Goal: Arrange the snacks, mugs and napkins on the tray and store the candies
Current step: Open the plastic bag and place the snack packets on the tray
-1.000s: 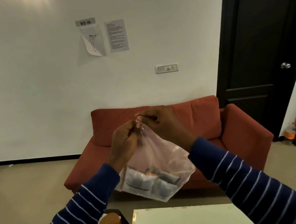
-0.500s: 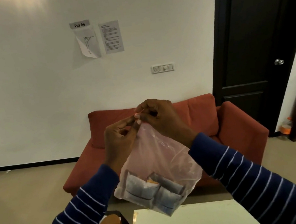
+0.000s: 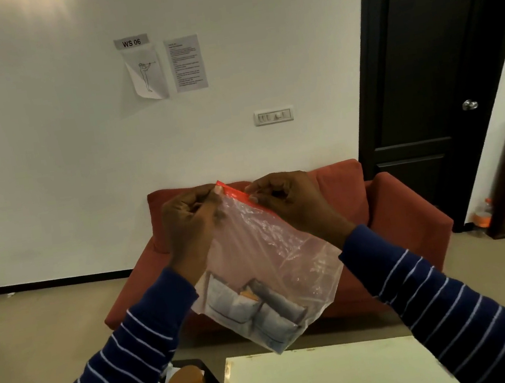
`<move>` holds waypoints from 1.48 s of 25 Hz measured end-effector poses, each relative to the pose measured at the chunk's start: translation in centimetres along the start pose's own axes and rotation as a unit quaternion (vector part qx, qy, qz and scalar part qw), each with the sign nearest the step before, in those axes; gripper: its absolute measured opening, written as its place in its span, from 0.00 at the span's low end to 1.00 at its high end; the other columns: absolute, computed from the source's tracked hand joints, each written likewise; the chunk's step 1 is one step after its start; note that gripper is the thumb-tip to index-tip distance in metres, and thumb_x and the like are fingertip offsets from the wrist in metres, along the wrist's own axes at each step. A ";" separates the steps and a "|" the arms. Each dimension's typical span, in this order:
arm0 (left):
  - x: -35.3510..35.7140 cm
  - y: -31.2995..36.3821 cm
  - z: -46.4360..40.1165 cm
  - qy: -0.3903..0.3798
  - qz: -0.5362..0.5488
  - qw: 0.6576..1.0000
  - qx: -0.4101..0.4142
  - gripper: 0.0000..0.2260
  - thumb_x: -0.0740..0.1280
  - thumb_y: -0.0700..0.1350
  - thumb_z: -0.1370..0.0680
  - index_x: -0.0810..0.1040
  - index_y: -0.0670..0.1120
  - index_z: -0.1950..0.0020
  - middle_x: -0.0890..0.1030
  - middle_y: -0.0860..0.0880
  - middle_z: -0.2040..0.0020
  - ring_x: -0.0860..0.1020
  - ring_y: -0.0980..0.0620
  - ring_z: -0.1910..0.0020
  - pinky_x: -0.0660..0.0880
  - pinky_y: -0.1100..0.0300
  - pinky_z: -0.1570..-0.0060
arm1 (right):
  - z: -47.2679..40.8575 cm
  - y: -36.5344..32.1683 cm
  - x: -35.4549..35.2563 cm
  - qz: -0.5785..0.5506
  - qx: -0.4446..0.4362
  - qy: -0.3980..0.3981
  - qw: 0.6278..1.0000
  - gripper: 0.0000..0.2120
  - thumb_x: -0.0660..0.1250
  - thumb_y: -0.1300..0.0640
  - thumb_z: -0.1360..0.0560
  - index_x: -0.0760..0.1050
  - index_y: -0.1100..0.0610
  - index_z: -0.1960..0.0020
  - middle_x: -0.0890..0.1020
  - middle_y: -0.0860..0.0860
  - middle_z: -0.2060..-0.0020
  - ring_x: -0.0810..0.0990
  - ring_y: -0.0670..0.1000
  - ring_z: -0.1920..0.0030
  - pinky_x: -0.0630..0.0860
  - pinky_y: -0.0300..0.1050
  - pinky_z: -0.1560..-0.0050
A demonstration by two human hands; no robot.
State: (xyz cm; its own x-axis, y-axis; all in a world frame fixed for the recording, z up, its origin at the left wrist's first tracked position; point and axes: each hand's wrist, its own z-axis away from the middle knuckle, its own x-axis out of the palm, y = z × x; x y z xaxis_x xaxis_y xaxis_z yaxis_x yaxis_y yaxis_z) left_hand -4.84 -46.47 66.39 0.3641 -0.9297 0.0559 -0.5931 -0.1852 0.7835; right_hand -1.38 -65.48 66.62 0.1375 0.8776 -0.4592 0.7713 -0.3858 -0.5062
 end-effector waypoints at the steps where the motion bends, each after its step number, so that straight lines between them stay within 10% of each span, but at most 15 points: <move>1: -0.2 0.1 -0.3 0.003 0.015 1.000 -0.019 0.03 0.73 0.44 0.24 0.85 0.49 0.58 0.84 0.50 0.67 0.82 0.49 0.67 0.81 0.57 0.64 | 0.2 0.3 -0.4 0.006 0.005 -0.003 1.000 0.09 0.72 0.58 0.24 0.84 0.56 0.45 0.87 0.47 0.53 0.85 0.43 0.53 0.82 0.38 0.51; 8: -1.6 1.3 -2.3 0.025 0.062 0.994 -0.082 0.05 0.72 0.42 0.24 0.85 0.50 0.59 0.82 0.50 0.67 0.79 0.48 0.67 0.80 0.51 0.62 | 2.0 2.2 -3.3 0.025 0.028 -0.015 0.999 0.08 0.73 0.62 0.25 0.84 0.59 0.46 0.82 0.37 0.56 0.82 0.34 0.59 0.75 0.27 0.61; 18: -2.8 1.9 -3.3 0.026 0.034 0.996 -0.084 0.04 0.71 0.44 0.23 0.84 0.50 0.57 0.83 0.53 0.65 0.80 0.52 0.66 0.81 0.52 0.57 | 4.0 3.3 -6.2 0.047 0.045 -0.051 0.997 0.06 0.73 0.61 0.25 0.85 0.59 0.48 0.87 0.50 0.58 0.85 0.53 0.61 0.82 0.50 0.61; 28: -0.7 0.2 -0.1 -0.041 0.039 0.992 -0.115 0.05 0.71 0.48 0.23 0.85 0.52 0.59 0.82 0.52 0.64 0.79 0.55 0.64 0.78 0.61 0.62 | 1.5 0.6 -3.6 0.067 0.030 -0.149 0.986 0.10 0.72 0.59 0.24 0.84 0.57 0.44 0.86 0.47 0.55 0.82 0.41 0.60 0.79 0.31 0.57; 37: 0.6 -0.7 2.9 -0.086 0.041 0.986 -0.137 0.11 0.70 0.50 0.25 0.84 0.45 0.48 0.84 0.46 0.57 0.81 0.50 0.58 0.82 0.53 0.53 | 1.6 -0.6 -2.3 -0.070 0.125 -0.224 0.964 0.08 0.72 0.49 0.24 0.85 0.52 0.58 0.82 0.51 0.71 0.73 0.47 0.74 0.71 0.39 0.73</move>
State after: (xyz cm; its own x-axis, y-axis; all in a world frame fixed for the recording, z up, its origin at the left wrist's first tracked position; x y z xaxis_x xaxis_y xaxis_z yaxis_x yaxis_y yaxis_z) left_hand -6.26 -47.84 64.04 0.1827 -0.9824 0.0389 -0.3905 -0.0362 0.9199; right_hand -3.13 -67.69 66.82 -0.2828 0.7368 -0.6141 0.5811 -0.3778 -0.7209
